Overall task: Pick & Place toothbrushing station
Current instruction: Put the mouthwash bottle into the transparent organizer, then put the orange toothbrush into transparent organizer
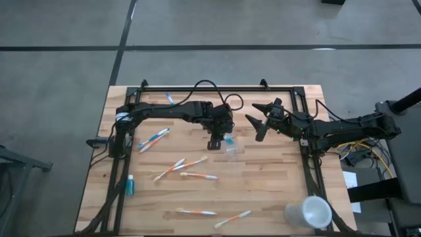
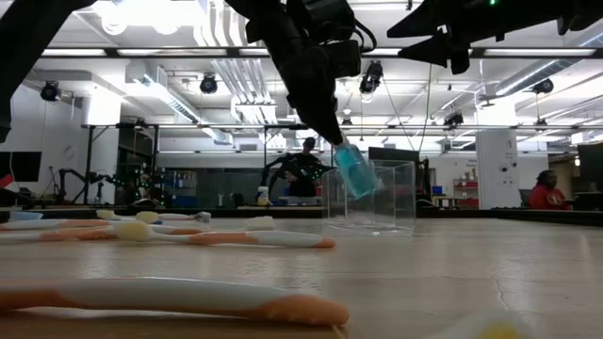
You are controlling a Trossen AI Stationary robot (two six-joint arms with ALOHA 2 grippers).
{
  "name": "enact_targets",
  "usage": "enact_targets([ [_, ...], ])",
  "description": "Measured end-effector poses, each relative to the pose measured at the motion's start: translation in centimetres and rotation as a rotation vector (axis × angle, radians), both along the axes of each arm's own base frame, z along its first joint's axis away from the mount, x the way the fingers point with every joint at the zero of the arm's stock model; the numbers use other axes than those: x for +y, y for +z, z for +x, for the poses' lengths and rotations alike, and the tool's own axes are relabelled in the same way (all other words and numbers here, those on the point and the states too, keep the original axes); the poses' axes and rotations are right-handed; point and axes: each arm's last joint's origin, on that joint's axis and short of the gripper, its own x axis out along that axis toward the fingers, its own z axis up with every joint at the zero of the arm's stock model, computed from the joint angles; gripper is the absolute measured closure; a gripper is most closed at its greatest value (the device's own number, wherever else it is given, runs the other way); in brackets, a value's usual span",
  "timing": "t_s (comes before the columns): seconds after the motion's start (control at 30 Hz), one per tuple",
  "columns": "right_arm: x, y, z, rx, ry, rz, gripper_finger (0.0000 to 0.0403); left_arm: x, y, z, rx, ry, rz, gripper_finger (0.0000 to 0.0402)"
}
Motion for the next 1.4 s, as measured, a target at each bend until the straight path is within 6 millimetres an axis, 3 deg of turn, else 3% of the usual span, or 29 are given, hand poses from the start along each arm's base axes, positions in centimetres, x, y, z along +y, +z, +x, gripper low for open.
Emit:
enact_targets([
  [0.77, 0.0, -0.1, 0.0, -0.001, 0.000, 0.000, 0.0114, 0.0, 0.6, 0.2, -0.026, -0.004, -0.001, 0.0287],
  [1.03, 0.0, 0.0, 0.0, -0.002, -0.001, -0.002, 0.0105, 0.3, 4.1, 0.7, -0.131, -0.011, 0.088, 0.0288],
  [1.4, 0.0, -0.1, 0.0, 0.006, -0.001, -0.003, 0.0117, 0.5, 12.1, 0.1, -0.298, 0.012, 0.216, 0.0300],
])
